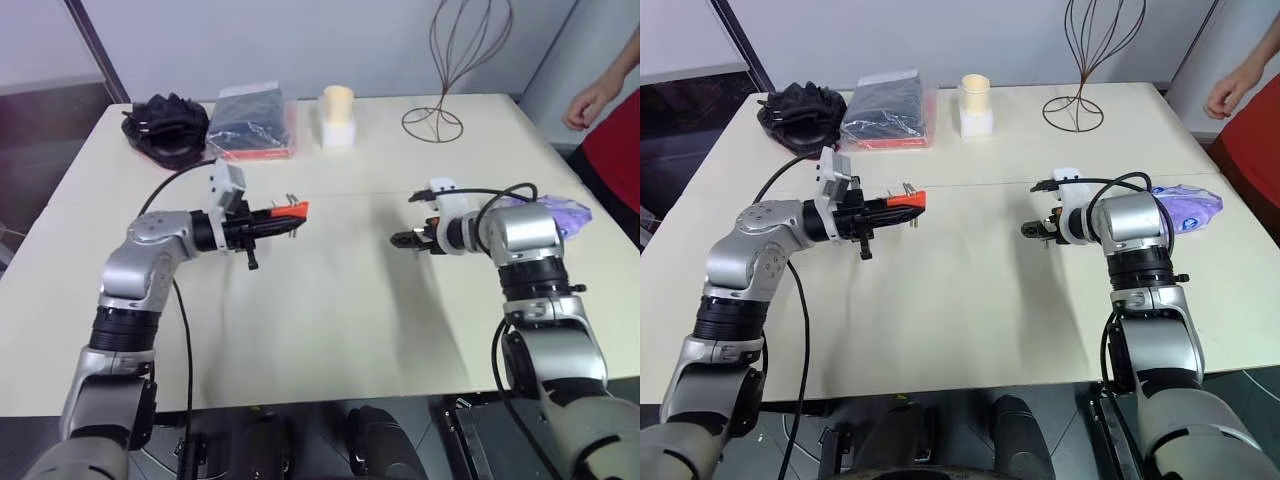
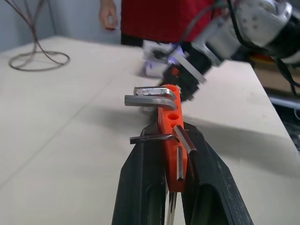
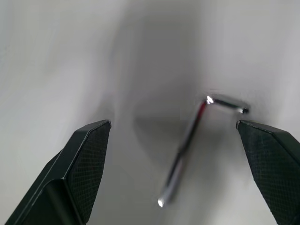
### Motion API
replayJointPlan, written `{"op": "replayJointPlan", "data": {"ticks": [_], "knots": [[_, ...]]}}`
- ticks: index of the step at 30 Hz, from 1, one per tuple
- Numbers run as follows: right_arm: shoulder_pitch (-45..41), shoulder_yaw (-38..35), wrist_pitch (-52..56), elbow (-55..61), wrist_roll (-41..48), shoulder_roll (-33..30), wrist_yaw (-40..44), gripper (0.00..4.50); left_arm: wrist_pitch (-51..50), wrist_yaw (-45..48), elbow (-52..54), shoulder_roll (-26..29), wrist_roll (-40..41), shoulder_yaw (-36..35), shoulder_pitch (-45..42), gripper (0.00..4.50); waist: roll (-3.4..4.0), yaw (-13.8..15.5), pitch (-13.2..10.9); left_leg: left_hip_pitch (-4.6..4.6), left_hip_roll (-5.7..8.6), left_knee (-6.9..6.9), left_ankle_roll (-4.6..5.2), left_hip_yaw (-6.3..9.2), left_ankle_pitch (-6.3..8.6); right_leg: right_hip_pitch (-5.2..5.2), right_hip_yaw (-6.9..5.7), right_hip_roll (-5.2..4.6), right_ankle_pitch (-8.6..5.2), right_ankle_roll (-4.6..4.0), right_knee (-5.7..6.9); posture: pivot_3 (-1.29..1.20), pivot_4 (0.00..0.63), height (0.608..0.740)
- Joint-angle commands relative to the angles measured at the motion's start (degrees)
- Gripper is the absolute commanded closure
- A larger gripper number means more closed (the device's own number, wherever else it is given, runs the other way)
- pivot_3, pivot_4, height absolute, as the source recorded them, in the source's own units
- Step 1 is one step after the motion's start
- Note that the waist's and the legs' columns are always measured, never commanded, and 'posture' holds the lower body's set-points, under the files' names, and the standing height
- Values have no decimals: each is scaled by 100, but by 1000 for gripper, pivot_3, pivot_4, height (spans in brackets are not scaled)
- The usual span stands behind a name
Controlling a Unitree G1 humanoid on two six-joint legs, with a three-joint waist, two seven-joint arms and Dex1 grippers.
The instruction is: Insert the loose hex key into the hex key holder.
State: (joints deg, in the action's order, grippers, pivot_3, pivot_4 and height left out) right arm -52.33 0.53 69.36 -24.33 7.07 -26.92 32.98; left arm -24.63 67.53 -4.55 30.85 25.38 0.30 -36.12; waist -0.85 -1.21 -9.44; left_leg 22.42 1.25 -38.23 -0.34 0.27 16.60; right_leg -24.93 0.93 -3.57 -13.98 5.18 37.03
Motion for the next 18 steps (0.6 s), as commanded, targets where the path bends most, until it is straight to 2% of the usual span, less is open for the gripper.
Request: {"op": "replayJointPlan", "data": {"ticks": [1, 4, 7, 14, 18], "knots": [[-25, 84, -58, -188, 63, 110, -38, 59, 265, 174, -23, 175, -125, 72, 11, 4500, 0, 0, 1, -1, 0, 0, 0, 0, 0, 1, 0, 1, 0, 0, 0, 0, 150, 740], [-14, 92, -47, -287, 78, 195, -101, 59, 365, 202, -108, 225, -178, 108, -16, 4500, -6, 0, 5, -4, 0, -1, 0, 0, 0, 6, -1, -1, 0, 0, -1, 0, 150, 740], [18, 81, -66, -396, 70, 304, -216, 891, 477, 217, -168, 240, -248, 137, -23, 4500, -9, -6, 7, -7, -3, -1, 0, 0, 0, 9, -1, -1, 0, 0, -1, 0, 150, 740], [84, -158, -4, -637, 81, 694, -712, 4436, 517, 134, -129, 175, -268, 84, 12, 4500, -18, -123, 14, -9, -9, 2, 0, 3, 0, 9, 0, -1, 0, 0, 1, 0, 150, 740], [130, -153, -32, -520, 97, 754, -749, 4475, 512, 125, -116, 204, -255, 65, 35, 4500, -19, -148, 15, -13, -11, 7, 1, 4, 1, 9, 0, 0, 0, 0, 2, 0, 150, 740]]}}
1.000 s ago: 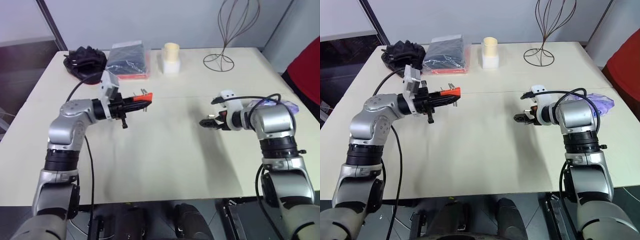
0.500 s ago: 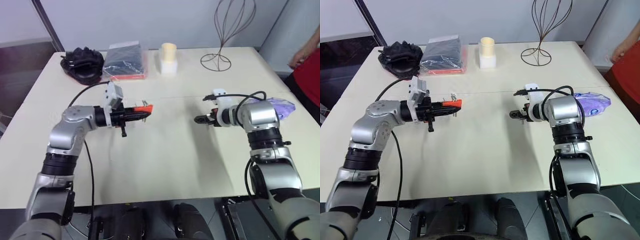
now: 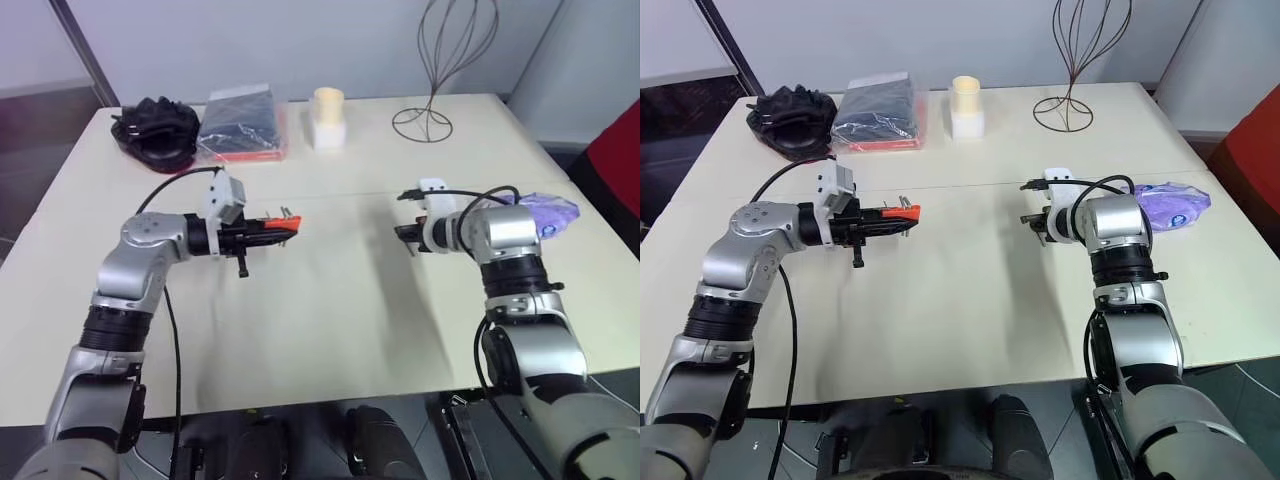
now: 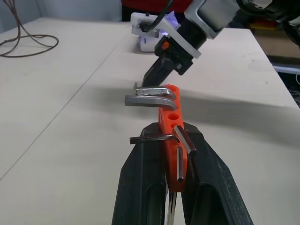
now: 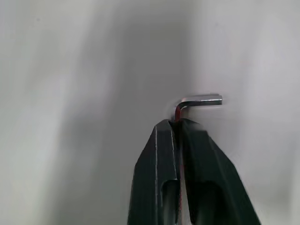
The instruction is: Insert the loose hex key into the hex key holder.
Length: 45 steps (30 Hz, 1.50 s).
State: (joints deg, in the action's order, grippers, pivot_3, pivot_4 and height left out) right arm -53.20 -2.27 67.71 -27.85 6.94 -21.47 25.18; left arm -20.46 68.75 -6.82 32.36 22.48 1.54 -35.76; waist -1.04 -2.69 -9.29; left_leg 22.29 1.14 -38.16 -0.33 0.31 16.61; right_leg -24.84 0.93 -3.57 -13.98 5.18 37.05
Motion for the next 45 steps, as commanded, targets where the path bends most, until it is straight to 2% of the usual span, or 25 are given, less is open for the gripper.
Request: {"op": "replayJointPlan", "data": {"ticks": [1, 6, 8, 10, 16, 25, 33, 45], "knots": [[190, 81, 70, -118, 128, 210, 22, 4475, 93, 6, 103, 62, 37, -60, 2, 4500, 0, 0, 0, 0, 0, 0, 0, 0, 0, 0, 0, 0, 0, 0, 0, 0, 150, 740], [-210, -587, -1046, 418, 408, 269, -61, 4475, -276, 80, -193, 21, 286, -160, -261, 4500, 6, 2, -4, 1, 0, 0, 0, -2, 0, -2, 2, 0, 0, 0, -1, 0, 150, 740], [-357, -882, -1850, 1029, 794, 344, 274, 4475, -418, 293, -553, 20, 373, -129, -517, 4500, 15, 18, -14, 15, 2, 0, 0, -2, 0, -18, 2, 0, 0, 0, 3, 0, 150, 740], [-296, -856, -2375, 1670, 1072, 325, 719, 4475, -240, 401, -1053, -46, 232, -52, -834, 4500, 20, 36, -17, 41, 7, -1, -1, -2, -1, -43, -3, 5, 1, 2, 6, 0, 150, 740], [-244, -1200, -2562, 2796, 2104, 777, 787, 4475, 128, 674, -2397, -506, 51, 32, -1949, 4500, 15, 87, -14, 57, 17, -7, 6, 4, 3, -39, -18, -1, 2, 4, 4, 0, 150, 740], [-82, -959, -2683, 3332, 2614, 1288, 454, 4475, 889, 964, -3750, -1145, -275, 3, -2938, 4500, 15, 134, -14, 62, 17, -9, 7, 0, 3, -49, -18, 1, 2, 4, 7, 0, 150, 740], [19, -748, -2914, 3289, 2661, 1296, 402, 4475, 886, 953, -3999, -1389, -164, -269, -3225, 4500, 15, 153, -14, 65, 17, -9, 7, 0, 3, -50, -18, 2, 2, 4, 7, 0, 150, 740], [113, -666, -3285, 2965, 2564, 1106, 505, 4475, 641, 986, -3767, -1322, -94, -424, -3158, 4500, 15, 151, -14, 66, 17, -9, 7, 0, 3, -50, -18, 3, 2, 4, 7, 0, 150, 740]]}}
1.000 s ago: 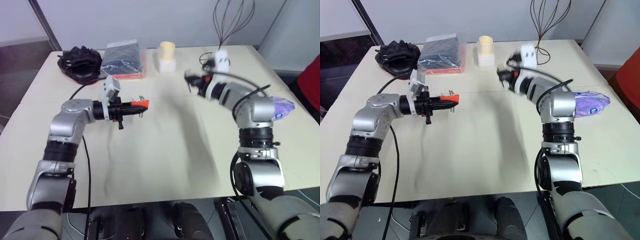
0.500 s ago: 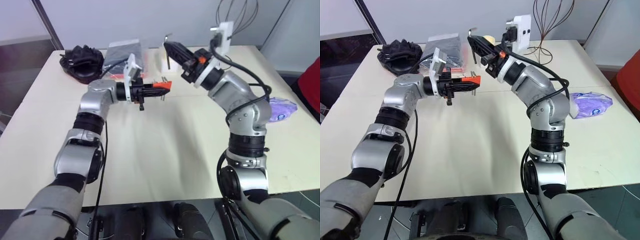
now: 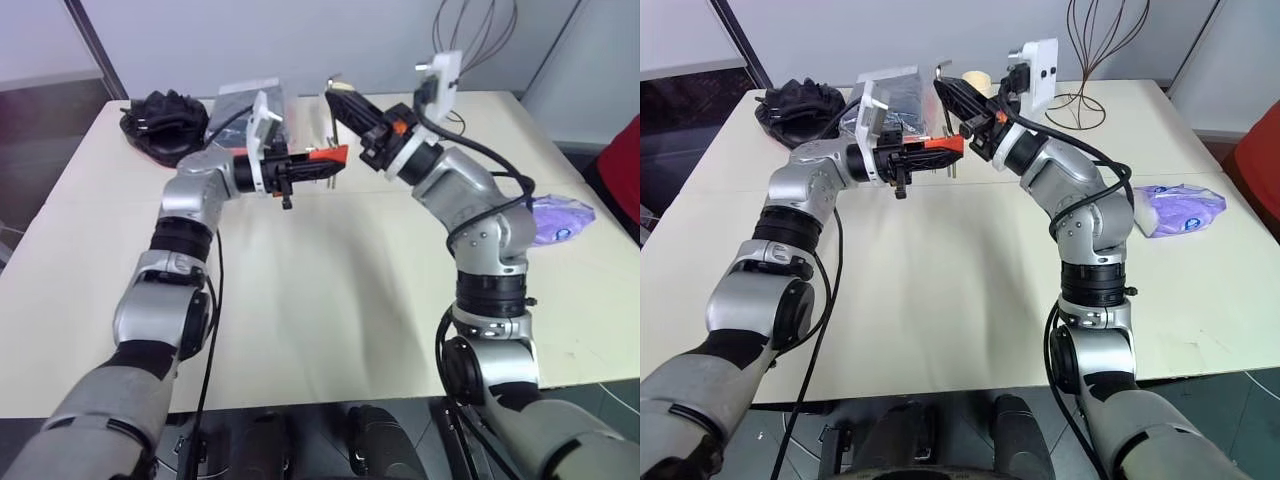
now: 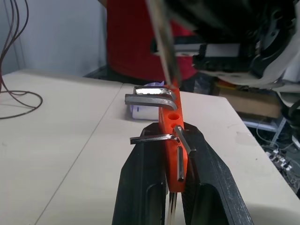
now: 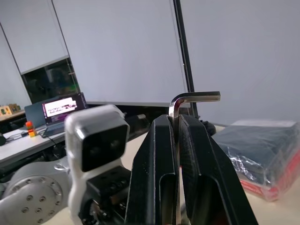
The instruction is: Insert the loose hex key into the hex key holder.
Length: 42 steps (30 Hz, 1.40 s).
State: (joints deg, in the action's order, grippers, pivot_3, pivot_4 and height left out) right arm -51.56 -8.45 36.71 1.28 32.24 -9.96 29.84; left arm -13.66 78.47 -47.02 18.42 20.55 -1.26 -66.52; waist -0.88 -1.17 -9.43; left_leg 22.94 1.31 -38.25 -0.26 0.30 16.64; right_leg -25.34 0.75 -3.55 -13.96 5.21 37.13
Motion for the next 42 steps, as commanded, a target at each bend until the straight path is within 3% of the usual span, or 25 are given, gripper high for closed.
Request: {"op": "replayJointPlan", "data": {"ticks": [1, 32, 42], "knots": [[-53, -40, -210, 25, 35, -59, 44, 4475, -59, 11, 286, 77, 108, -146, -72, 4500, 0, -1, 0, 0, 0, 0, 0, 0, 0, 0, 0, 0, 0, 0, 0, 0, 150, 740], [48, 38, -309, 40, 135, -74, -4, 4475, 207, -351, 32, 7, 75, -248, -129, 4500, 0, 2, 0, 0, 0, 0, 0, 0, 0, 0, 0, 0, 0, 0, 1, 0, 150, 740], [-66, -31, -408, -90, 134, -97, -26, 4475, 136, -78, 250, 59, -12, -98, 41, 4500, 0, 1, 0, 0, 0, 0, 0, 0, 0, 0, 0, 0, 0, 0, 1, 0, 150, 740]]}}
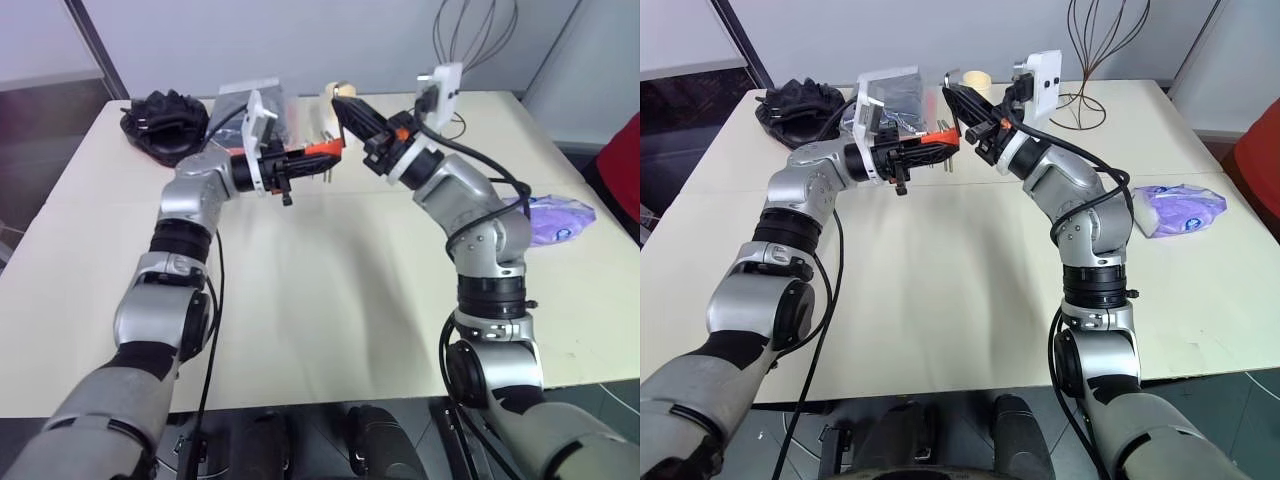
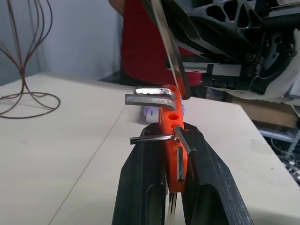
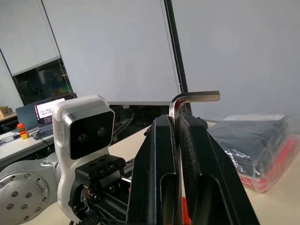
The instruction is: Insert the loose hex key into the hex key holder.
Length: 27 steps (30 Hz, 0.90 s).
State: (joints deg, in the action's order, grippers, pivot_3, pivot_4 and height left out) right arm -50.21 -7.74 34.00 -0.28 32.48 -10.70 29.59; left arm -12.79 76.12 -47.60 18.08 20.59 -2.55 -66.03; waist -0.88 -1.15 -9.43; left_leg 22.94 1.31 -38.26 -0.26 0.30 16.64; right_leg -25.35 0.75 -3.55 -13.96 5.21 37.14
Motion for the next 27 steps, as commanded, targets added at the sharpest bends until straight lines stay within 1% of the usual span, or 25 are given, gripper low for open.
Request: {"op": "replayJointPlan", "data": {"ticks": [1, 8, 18, 27], "knots": [[-249, -122, -145, 48, 121, -22, -8, 4475, 30, 175, 347, 100, -30, 47, 35, 4500, 0, -5, 0, 0, 0, 0, 0, 0, 0, 0, 0, 0, 0, 0, 0, 0, 150, 740], [-332, -121, -179, -25, 126, -5, 5, 4475, -32, 108, 469, 83, 9, 24, 82, 4500, 0, -1, 0, -1, -1, 0, 0, 0, 0, 0, 0, 0, 0, 0, 1, 0, 150, 740], [-216, -38, -148, 36, 126, 91, -19, 4475, 40, -50, 360, 13, 51, -48, -16, 4500, 0, 0, 0, 0, 0, 0, 0, 0, 0, 0, 0, 0, 0, 0, 1, 0, 150, 740], [-124, -9, -187, 7, 100, 110, -11, 4475, -155, -94, 463, -5, 212, -133, -86, 4500, 0, 0, 0, 0, 0, -1, 0, 0, 0, 0, 0, 0, 0, 0, 2, 0, 150, 740]]}}
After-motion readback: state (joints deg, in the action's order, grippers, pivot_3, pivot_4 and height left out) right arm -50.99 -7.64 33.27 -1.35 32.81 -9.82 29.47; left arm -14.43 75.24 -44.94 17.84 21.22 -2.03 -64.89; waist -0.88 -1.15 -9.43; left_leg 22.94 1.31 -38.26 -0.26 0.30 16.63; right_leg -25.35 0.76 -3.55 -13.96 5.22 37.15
